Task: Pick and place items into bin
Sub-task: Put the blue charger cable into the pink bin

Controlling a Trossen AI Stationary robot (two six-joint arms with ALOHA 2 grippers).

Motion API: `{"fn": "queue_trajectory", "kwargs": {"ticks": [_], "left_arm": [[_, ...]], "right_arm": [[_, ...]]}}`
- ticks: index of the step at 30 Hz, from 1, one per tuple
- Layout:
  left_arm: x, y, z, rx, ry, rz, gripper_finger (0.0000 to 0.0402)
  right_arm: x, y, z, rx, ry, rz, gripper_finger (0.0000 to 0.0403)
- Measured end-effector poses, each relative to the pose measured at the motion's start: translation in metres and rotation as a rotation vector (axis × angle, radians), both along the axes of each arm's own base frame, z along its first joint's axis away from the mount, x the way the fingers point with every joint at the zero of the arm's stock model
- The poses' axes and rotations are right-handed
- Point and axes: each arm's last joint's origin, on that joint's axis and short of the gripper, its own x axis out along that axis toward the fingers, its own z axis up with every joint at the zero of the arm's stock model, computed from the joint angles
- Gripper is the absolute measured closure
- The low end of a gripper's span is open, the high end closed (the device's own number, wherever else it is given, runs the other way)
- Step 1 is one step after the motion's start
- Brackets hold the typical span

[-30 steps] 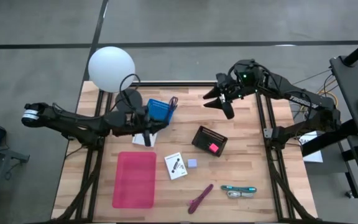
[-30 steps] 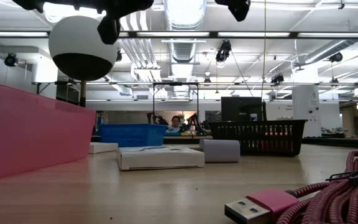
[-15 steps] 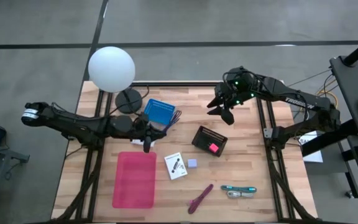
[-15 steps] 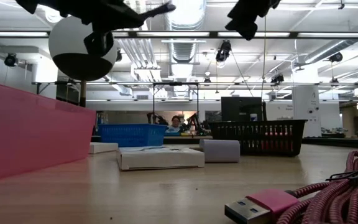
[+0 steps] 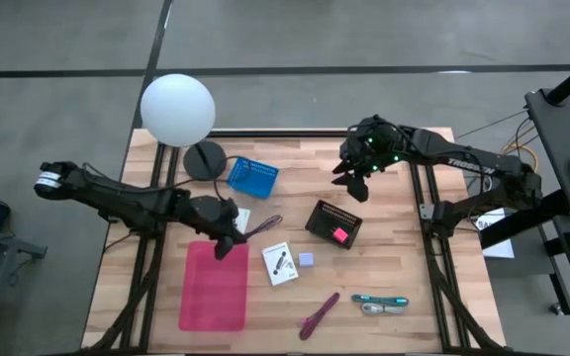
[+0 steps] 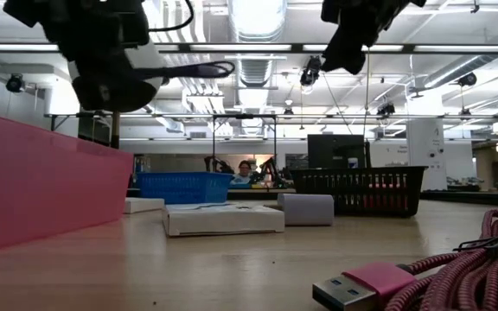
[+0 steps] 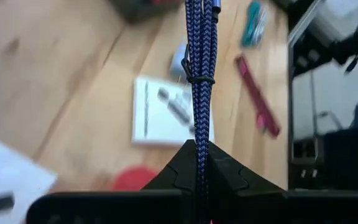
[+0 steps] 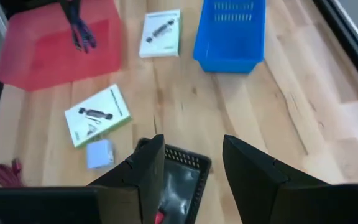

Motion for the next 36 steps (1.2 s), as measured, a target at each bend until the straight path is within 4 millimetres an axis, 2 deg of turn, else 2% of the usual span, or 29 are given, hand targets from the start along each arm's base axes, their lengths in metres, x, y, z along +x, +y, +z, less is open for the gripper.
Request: {"fn": "queue_trajectory", "kwargs": {"ticks": [7,14,24,36], "left_arm": [[-0.017,-0.010,0.000,-0.048,0.132,-0.130,0.0400],[-0.038,-0.015,0.002,-0.015,0.319,-0.179,0.0400],[-0.035,-0.020,-0.013,0.016,0.445,-0.195,0.0400],[-0.038,-0.024,-0.029,0.076,0.609,-0.247,0.0400]], "right_arm": [[-0.001,0.000,-0.012,0.014,0.035,-0.001,0.0249],[-0.002,0.001,-0.021,0.069,0.063,-0.047,0.0248],[-0.003,0.001,-0.031,0.081,0.082,-0.052,0.0254],[-0.003,0.001,-0.031,0.078,0.081,-0.049,0.0255]]}}
